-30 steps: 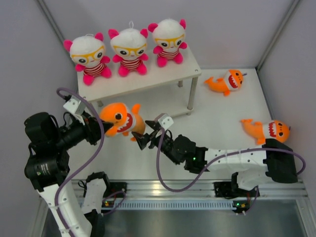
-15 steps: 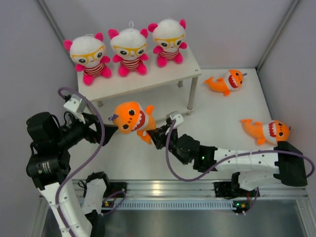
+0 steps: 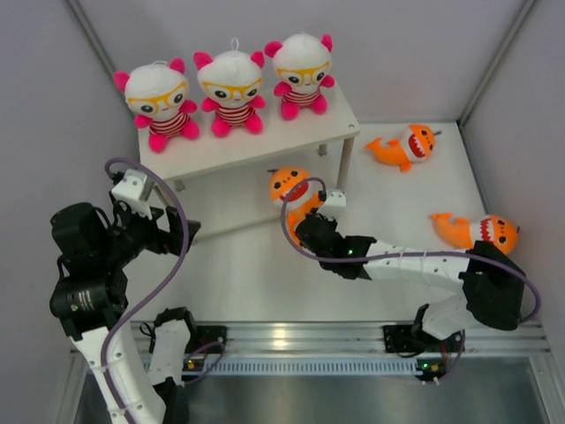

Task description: Place and organize the stuffed toys onto the shelf

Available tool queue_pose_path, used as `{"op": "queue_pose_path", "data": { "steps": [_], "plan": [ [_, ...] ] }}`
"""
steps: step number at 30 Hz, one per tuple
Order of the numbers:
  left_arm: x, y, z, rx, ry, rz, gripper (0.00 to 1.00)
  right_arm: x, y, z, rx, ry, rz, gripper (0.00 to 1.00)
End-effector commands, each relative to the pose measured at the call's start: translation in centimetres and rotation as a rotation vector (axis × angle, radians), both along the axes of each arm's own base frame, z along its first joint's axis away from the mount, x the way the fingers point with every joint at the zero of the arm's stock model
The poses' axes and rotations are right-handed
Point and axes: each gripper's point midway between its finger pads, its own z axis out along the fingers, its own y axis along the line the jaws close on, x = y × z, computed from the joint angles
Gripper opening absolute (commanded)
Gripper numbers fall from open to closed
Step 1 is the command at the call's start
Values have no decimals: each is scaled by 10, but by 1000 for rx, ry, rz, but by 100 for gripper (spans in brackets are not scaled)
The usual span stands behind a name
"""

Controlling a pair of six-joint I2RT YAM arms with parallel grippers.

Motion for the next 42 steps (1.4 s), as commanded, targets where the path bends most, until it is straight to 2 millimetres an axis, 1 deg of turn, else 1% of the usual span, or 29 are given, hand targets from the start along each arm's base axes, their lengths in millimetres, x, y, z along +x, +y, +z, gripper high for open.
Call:
{"op": "queue_pose_path", "data": {
  "steps": [1, 2, 3, 4, 5, 6, 9, 10, 11, 12, 13, 15, 16, 17, 19, 21, 22, 23, 25, 26, 28, 30, 31, 40, 42],
  "plan": [
    [5, 3, 6, 26, -44, 6, 98, 29, -10, 22, 93, -11, -179, 0],
    [4, 3, 6, 24, -43, 5, 98, 35, -9, 24, 105, -18, -197, 0],
    [4, 3, 6, 25, -42, 6, 98, 43, -12, 17, 99, -8, -227, 0],
    [4, 3, 6, 25, -44, 5, 98, 48, -13, 16, 97, -4, -241, 0],
    [4, 4, 5, 27, -42, 9, 98, 55, -9, 16, 96, 1, -249, 0],
    [5, 4, 5, 27, -41, 7, 98, 62, -11, 17, 91, 1, -267, 0],
    [5, 4, 3, 30, -39, 5, 98, 76, -5, 25, 51, -34, -267, 0],
    [5, 4, 3, 29, -39, 4, 98, 81, -1, 30, 52, -39, -264, 0],
    [5, 4, 2, 28, -37, 6, 98, 84, 1, 27, 50, -27, -255, 0],
    [5, 3, 3, 28, -38, 3, 98, 90, -1, 21, 38, -18, -267, 0],
    [4, 3, 3, 28, -38, 4, 98, 95, 0, 22, 43, -20, -276, 0],
    [4, 3, 5, 28, -43, 2, 98, 102, 0, 15, 44, -7, -293, 0],
    [4, 3, 5, 29, -44, 0, 98, 106, 2, 17, 54, -8, -295, 0],
    [5, 2, 4, 28, -40, -4, 98, 109, 2, 12, 46, -1, -299, 0],
    [5, 2, 4, 25, -41, -4, 98, 117, 4, 13, 55, 1, -310, 0],
    [4, 1, 4, 23, -42, -6, 98, 123, 4, 5, 38, 11, -319, 0],
    [4, 2, 5, 23, -42, -6, 98, 126, 6, 8, 43, 7, -322, 0],
    [3, 1, 5, 25, -44, -7, 98, 128, 6, 1, 27, 14, -327, 0],
    [3, 2, 4, 24, -42, -3, 98, 132, 6, -3, 18, 22, -332, 1],
    [3, 1, 4, 23, -41, -5, 98, 136, 5, -5, 11, 21, -343, 4],
    [3, 2, 4, 23, -41, -3, 98, 138, 6, -4, 4, 22, -345, 6],
    [3, 1, 2, 26, -39, -6, 98, 139, 6, -5, 6, 24, -351, 17],
    [3, 2, 2, 27, -40, -5, 98, 139, 7, -5, 12, 26, -350, 19],
    [3, 2, 3, 28, -40, -2, 98, 142, 1, -24, 32, 70, -385, 17],
    [4, 3, 3, 30, -40, -1, 98, 142, 1, -26, 29, 76, -385, 22]
  ]
}}
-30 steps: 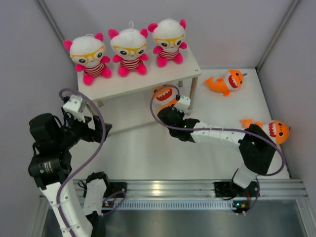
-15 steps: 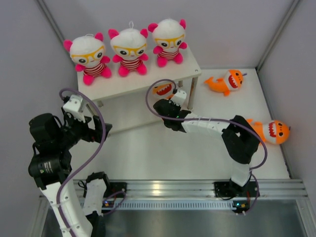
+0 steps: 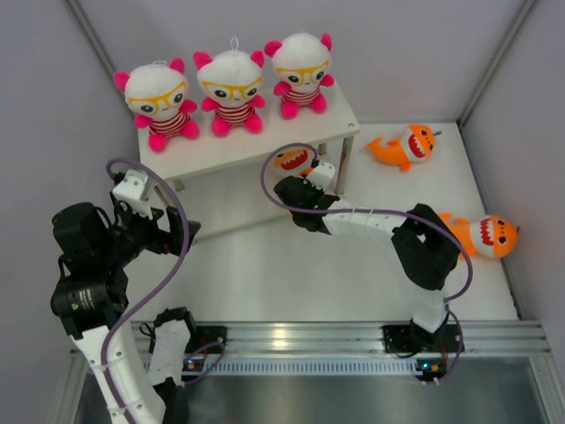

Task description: Place and organize the stuffed toys onto the shelf

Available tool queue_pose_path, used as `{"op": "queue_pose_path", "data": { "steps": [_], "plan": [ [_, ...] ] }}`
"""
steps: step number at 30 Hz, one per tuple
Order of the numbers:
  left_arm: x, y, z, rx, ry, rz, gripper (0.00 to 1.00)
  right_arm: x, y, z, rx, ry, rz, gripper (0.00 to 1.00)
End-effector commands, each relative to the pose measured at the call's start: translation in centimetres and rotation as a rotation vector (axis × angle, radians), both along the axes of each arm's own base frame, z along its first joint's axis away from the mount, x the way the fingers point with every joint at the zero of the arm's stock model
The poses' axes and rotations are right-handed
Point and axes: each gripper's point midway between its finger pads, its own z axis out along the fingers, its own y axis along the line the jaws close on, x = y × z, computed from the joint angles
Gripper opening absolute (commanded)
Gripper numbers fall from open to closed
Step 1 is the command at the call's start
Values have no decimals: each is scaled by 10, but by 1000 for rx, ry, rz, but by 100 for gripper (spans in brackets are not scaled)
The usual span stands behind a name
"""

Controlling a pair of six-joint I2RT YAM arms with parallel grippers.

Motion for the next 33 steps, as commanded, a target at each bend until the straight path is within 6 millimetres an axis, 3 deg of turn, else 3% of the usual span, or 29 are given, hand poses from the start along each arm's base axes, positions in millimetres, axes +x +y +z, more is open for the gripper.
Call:
{"op": "queue_pose_path", "data": {
  "steps": [1, 7, 12, 17, 25, 28, 30, 31, 33],
  "plan": [
    [2, 1, 7, 27, -48, -3, 98, 12, -3, 2, 35, 5, -37, 26],
    [2, 1, 6, 26, -46, -7, 98, 9, -6, 9, 45, -10, -31, 45],
    [2, 1, 8, 26, -50, -5, 98, 7, -9, 20, 43, -35, -18, 51],
    [2, 0, 7, 24, -50, -12, 98, -3, -12, 50, 27, -104, -11, 80],
    [1, 0, 5, 27, -48, -15, 98, -24, -24, 80, 42, -175, 29, 87],
    [2, 0, 4, 35, -49, -16, 98, -50, -20, 73, -39, -170, 98, 87],
    [2, 5, 1, 52, -45, 10, 98, -78, -11, 79, -68, -179, 186, 87],
    [3, 8, -1, 62, -43, 24, 98, -92, -18, 68, -117, -149, 218, 87],
    [4, 17, -4, 95, -40, 68, 98, -121, -18, 77, -115, -142, 308, 86]
  ]
}}
